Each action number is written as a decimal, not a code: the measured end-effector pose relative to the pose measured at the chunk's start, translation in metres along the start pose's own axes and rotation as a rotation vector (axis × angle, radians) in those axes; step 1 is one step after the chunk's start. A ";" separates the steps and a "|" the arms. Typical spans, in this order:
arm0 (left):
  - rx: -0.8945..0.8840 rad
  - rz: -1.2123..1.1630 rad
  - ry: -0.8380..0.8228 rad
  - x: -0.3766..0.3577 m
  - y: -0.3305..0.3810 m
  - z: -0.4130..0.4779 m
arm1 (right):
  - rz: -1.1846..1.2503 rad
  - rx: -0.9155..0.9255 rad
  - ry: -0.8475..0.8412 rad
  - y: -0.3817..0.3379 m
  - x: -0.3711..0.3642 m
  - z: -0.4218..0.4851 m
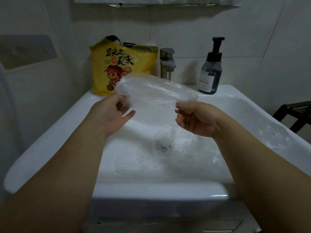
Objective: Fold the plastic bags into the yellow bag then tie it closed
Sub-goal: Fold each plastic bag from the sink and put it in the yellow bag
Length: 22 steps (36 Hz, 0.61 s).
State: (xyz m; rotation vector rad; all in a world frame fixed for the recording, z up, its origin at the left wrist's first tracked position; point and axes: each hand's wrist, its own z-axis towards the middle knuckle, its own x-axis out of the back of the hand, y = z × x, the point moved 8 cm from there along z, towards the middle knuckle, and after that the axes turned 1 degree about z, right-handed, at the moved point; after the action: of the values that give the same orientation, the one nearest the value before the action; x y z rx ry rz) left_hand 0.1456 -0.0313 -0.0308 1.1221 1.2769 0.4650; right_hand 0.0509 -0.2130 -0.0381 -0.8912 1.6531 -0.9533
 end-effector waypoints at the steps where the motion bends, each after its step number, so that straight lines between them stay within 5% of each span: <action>1: 0.005 -0.072 0.005 0.001 0.001 0.000 | -0.019 -0.017 0.009 0.002 0.002 0.001; 10: -0.035 0.009 0.084 0.008 0.000 0.003 | -0.078 0.120 0.089 -0.012 0.008 0.003; 22: -0.150 0.024 0.025 -0.002 0.009 0.003 | -0.294 -0.214 -0.280 0.029 -0.033 -0.012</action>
State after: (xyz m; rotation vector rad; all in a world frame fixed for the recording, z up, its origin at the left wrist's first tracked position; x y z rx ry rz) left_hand 0.1507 -0.0301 -0.0224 1.0095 1.2308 0.5849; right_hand 0.0436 -0.1691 -0.0492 -1.3768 1.4235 -0.8096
